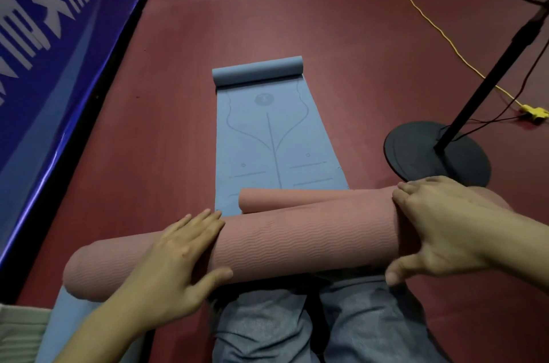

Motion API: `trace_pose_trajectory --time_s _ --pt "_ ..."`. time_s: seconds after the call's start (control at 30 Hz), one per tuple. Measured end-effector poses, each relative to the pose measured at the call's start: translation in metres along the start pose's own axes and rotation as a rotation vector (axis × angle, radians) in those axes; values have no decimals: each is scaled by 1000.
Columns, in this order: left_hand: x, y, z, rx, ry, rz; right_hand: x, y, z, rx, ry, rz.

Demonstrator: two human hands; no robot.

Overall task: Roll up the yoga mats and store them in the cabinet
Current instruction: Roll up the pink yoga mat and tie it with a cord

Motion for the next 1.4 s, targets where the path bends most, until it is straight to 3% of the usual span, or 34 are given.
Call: trace_pose_trajectory --time_s 0.2,0.37,0.6,1.03,1.13,1.23,1.4 --pt "-12 1 26 51 -282 202 -14 11 24 -25 14 96" --pt "-16 -1 49 67 -348 318 -7 10 34 3 73 117" --pt "-11 -1 50 88 -221 175 3 10 32 -12 38 111" --pt "5 29 14 99 -499 84 -33 10 -9 14 -220 318" --pt "5 23 24 111 -477 69 -22 9 1 94 -141 447" --pt "4 20 33 84 -433 0 -5 8 4 210 55 582" --pt "24 13 35 34 -170 -193 9 19 11 183 149 657"
Point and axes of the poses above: each hand's wrist, its own z-axis towards the middle knuckle, its own x-axis out of the back of the hand, y = z × x, the point moved 10 cm from there along z, towards the middle knuckle, and after that the axes turned 12 degrees about z, right-handed, at the moved point
